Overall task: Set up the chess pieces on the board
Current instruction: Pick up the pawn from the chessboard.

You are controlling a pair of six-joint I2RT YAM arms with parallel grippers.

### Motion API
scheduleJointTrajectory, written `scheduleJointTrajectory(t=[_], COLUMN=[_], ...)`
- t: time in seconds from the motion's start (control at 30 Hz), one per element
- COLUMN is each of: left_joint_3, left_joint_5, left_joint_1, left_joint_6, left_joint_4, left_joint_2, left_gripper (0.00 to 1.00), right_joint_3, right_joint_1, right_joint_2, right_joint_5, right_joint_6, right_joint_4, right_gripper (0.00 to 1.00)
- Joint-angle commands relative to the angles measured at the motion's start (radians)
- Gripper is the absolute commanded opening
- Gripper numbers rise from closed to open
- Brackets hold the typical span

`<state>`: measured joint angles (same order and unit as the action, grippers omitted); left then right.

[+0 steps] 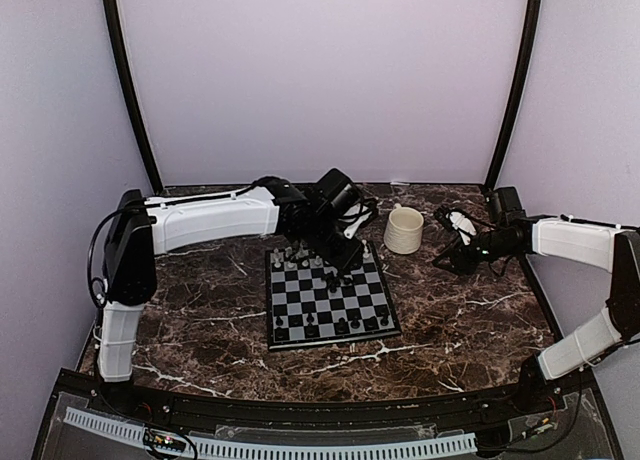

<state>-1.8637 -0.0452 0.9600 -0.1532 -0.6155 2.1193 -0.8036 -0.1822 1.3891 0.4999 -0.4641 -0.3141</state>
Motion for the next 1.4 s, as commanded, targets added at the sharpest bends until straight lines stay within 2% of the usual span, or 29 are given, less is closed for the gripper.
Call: scheduleJointTrajectory(t=[0.0, 0.2, 0.47, 1.0, 1.37], left_joint_3=[-0.125, -0.234, -0.255, -0.266, -0.273], left_joint_5=[0.003, -0.012, -0.022, -0.056, -0.053], left_joint_1=[-0.009, -0.023, -0.03, -0.038, -0.037], left_joint_6=[0.018, 0.014, 0.006, 0.001, 0.004], left_joint_4=[-0.017, -0.068, -0.084, -0.108, -0.129], left_joint_2=[0.094, 0.199, 0.248, 0.274, 0.291], left_gripper=[0.34, 0.36, 0.36, 0.21, 0.18], right_joint_3=[0.006, 0.009, 0.007, 0.004, 0.006], right_joint_1=[0.004, 0.004, 0.004, 0.004, 0.004], right_joint_2=[-0.011, -0.013, -0.007, 0.007, 0.002], right_joint_5=[0.002, 0.002, 0.003, 0.003, 0.0], right_joint_6=[-0.009, -0.011, -0.013, -0.013, -0.014], right_joint_4=[0.014, 0.015, 0.013, 0.013, 0.012], right_gripper=[0.43, 0.43, 0.43, 0.43, 0.43])
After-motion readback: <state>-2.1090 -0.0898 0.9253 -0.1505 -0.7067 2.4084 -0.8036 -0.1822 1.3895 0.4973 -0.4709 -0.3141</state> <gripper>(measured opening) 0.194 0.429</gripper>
